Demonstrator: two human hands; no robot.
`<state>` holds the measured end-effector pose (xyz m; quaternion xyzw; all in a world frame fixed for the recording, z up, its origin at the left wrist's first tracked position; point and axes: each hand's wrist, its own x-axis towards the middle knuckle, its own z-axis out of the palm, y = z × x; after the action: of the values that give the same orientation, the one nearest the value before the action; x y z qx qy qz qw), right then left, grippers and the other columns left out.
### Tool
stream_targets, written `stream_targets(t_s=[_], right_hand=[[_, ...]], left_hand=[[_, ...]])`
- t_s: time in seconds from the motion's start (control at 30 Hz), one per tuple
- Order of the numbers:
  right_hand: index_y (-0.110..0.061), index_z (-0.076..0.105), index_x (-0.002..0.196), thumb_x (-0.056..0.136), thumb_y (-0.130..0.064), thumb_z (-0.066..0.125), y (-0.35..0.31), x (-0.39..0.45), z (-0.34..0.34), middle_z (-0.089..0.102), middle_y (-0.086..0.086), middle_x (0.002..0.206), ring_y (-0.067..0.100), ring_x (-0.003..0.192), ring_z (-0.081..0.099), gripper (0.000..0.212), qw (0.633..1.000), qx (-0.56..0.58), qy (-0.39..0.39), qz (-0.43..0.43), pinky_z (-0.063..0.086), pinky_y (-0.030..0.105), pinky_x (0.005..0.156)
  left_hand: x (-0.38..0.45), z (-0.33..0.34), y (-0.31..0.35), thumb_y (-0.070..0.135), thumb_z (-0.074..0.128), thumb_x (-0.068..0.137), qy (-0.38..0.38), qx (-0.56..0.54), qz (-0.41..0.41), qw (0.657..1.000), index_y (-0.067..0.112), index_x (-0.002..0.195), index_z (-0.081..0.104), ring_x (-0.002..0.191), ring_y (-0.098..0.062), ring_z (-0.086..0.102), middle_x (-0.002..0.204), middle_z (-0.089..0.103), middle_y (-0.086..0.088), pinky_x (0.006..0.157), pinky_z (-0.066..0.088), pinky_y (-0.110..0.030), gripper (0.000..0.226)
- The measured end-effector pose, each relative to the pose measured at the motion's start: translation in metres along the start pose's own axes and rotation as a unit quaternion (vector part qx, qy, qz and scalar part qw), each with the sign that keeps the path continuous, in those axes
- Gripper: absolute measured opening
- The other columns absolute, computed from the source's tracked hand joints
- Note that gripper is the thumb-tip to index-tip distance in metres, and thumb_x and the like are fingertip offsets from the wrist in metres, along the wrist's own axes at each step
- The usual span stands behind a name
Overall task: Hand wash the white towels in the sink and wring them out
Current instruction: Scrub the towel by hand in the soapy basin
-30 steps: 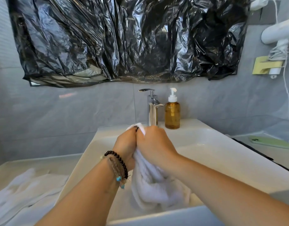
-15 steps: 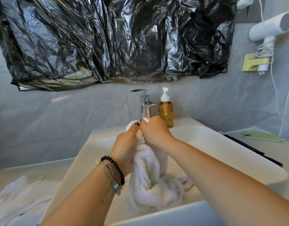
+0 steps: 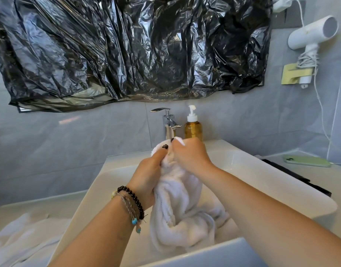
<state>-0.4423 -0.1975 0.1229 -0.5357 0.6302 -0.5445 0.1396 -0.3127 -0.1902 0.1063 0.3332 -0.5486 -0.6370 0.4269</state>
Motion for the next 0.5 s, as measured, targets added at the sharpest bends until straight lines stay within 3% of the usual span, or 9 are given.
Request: stream_targets(t_s=[0.1, 0.2, 0.33, 0.4, 0.5], right_hand=[[-0.021, 0.039, 0.054, 0.089, -0.027, 0.058, 0.003, 0.009, -0.027, 0.035, -0.008, 0.045, 0.017, 0.051, 0.033, 0.04, 0.993, 0.09, 0.067, 0.026, 0.028, 0.027, 0.045], [-0.023, 0.025, 0.052, 0.088, -0.031, 0.061, 0.007, 0.014, -0.054, 0.021, -0.008, 0.046, 0.018, 0.058, 0.022, 0.052, 0.985, 0.124, 0.12, 0.021, 0.019, 0.031, 0.053], [-0.023, 0.025, 0.056, 0.087, -0.037, 0.064, 0.012, 0.021, -0.093, 0.023, 0.0, 0.062, 0.017, 0.065, 0.024, 0.052, 0.97, 0.147, 0.192, 0.022, 0.02, 0.033, 0.057], [-0.023, 0.025, 0.056, 0.086, -0.038, 0.064, 0.016, 0.026, -0.116, 0.024, 0.001, 0.065, 0.018, 0.069, 0.025, 0.051, 0.963, 0.149, 0.221, 0.029, 0.022, 0.033, 0.059], [-0.019, 0.031, 0.057, 0.086, -0.036, 0.061, 0.026, 0.029, -0.14, 0.03, 0.005, 0.064, 0.019, 0.067, 0.03, 0.046, 0.976, 0.063, 0.205, 0.038, 0.026, 0.032, 0.06]], left_hand=[[-0.007, -0.001, 0.004, 0.032, 0.063, 0.093, -0.005, 0.052, -0.011, 0.999, 0.0, 0.113, 0.07, 0.102, -0.037, 0.07, 0.107, 0.073, -0.021, 0.095, 0.054, -0.046, 0.038], [-0.013, 0.002, 0.004, 0.027, 0.073, 0.086, -0.025, 0.113, 0.018, 0.993, 0.005, 0.108, 0.071, 0.088, -0.028, 0.074, 0.097, 0.076, -0.014, 0.076, 0.06, -0.036, 0.031], [-0.014, 0.007, -0.002, 0.036, 0.082, 0.076, -0.065, 0.253, 0.008, 0.965, 0.014, 0.103, 0.074, 0.092, -0.023, 0.074, 0.096, 0.078, -0.004, 0.089, 0.058, -0.042, 0.036], [-0.013, 0.008, -0.006, 0.038, 0.079, 0.079, -0.084, 0.333, 0.004, 0.939, 0.014, 0.104, 0.074, 0.095, -0.021, 0.073, 0.099, 0.077, -0.003, 0.09, 0.057, -0.039, 0.035], [-0.012, 0.007, -0.009, 0.033, 0.067, 0.092, -0.085, 0.345, 0.033, 0.934, 0.008, 0.106, 0.071, 0.092, -0.022, 0.073, 0.102, 0.076, -0.011, 0.087, 0.056, -0.039, 0.029]])
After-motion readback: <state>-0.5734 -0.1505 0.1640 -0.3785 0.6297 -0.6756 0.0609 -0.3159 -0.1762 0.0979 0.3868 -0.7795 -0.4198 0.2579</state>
